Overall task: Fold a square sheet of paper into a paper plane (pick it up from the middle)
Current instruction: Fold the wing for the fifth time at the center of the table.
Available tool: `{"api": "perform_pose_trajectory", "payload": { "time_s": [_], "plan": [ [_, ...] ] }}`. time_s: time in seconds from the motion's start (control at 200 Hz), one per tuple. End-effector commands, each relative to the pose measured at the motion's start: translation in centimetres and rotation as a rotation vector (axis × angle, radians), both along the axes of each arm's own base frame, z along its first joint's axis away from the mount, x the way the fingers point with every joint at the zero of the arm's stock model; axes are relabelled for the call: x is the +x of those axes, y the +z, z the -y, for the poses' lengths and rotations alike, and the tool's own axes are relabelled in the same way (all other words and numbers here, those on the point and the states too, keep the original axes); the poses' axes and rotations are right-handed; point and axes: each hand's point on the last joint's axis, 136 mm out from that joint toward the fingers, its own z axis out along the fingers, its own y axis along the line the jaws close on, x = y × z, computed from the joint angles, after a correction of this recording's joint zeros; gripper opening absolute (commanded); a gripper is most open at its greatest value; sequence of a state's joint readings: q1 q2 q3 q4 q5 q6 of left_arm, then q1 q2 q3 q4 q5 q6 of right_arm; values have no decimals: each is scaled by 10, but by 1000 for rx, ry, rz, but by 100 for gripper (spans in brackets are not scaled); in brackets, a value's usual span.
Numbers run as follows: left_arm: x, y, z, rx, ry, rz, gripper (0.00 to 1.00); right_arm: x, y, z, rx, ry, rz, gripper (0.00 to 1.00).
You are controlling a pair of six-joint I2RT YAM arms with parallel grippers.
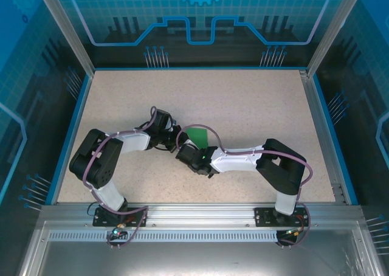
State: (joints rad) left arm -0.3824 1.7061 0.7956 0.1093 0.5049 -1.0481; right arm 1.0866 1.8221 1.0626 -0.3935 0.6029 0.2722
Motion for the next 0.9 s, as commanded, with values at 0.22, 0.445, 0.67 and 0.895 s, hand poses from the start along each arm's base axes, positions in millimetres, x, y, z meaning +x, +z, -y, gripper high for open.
{"api": "perform_pose_trajectory", "payload": {
  "time_s": [0.22, 0.445, 0.67, 0.895],
  "plan": [
    [-4, 2, -3, 13, 16, -30, 10, -2, 6, -7, 44, -7, 0, 7],
    [-6, 2, -17, 95, 52, -38, 55, -4, 3, -10, 136, 11, -67, 3],
    [2, -3, -15, 107, 45, -72, 63, -5, 1, -11, 211, 59, -97, 4],
    [6, -6, -15, 147, 21, -98, 53, -4, 0, -12, 232, 65, -94, 5]
  ]
}}
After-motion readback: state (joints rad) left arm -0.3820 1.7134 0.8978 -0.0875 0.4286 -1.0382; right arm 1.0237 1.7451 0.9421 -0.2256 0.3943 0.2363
